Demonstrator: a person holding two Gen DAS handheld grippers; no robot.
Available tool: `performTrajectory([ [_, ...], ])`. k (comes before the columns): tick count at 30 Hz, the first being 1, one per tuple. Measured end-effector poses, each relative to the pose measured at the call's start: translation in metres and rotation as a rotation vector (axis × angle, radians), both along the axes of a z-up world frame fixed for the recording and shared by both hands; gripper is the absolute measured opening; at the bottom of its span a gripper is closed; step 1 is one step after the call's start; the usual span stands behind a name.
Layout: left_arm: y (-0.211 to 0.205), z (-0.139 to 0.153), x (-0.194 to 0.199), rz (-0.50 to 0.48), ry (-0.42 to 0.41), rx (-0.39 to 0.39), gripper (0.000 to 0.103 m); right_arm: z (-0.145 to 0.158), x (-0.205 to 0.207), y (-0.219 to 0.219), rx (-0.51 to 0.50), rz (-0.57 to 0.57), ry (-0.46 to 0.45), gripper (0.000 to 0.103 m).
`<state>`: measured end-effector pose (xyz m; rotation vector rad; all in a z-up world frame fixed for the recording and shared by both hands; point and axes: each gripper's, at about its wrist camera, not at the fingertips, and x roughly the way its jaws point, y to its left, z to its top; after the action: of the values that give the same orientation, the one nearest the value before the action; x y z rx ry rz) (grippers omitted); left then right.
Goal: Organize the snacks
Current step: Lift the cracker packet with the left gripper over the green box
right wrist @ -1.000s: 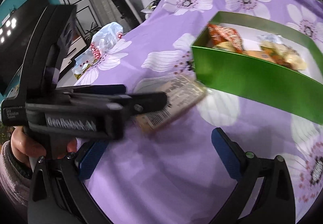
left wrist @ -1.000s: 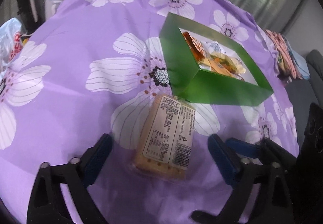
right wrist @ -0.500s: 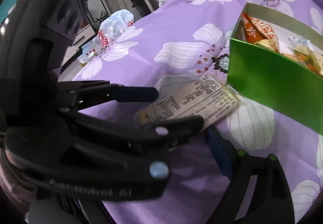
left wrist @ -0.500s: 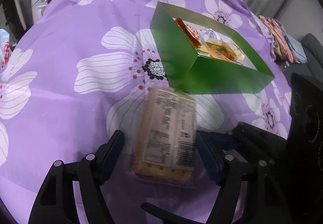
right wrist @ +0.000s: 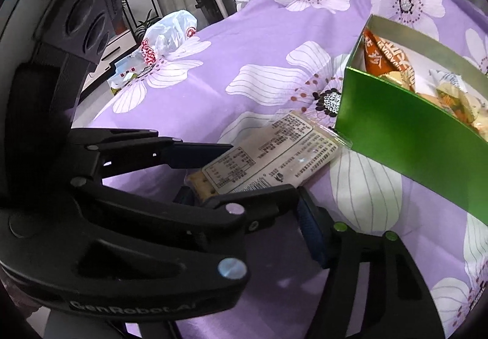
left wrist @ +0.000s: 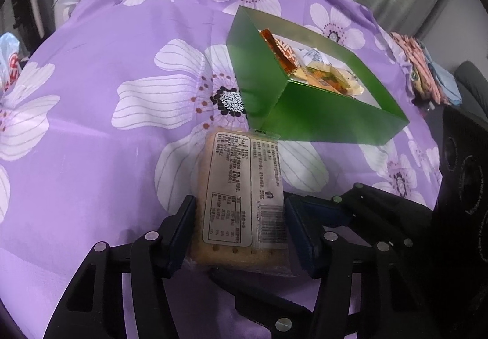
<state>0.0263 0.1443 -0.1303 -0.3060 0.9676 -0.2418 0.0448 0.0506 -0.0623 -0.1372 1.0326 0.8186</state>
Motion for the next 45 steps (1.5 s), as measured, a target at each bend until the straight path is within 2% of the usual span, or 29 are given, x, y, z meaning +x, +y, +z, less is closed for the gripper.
performTrajectory([
  [9, -0.014, 0.024, -0.017, 0.014, -0.031, -0.027, 0.059, 0.027, -0.015, -0.015, 0.035, -0.023, -0.063, 0.067],
  [25, -0.053, 0.073, -0.024, -0.029, -0.113, 0.026, 0.059, 0.071, -0.027, -0.055, 0.092, -0.084, -0.152, 0.067],
  [34, -0.076, 0.103, -0.011, -0.061, -0.177, 0.047, 0.059, 0.095, -0.019, -0.077, 0.120, -0.125, -0.209, 0.067],
  [45, -0.098, 0.118, 0.020, -0.104, -0.207, 0.047, 0.059, 0.107, 0.007, -0.101, 0.127, -0.172, -0.251, 0.067],
])
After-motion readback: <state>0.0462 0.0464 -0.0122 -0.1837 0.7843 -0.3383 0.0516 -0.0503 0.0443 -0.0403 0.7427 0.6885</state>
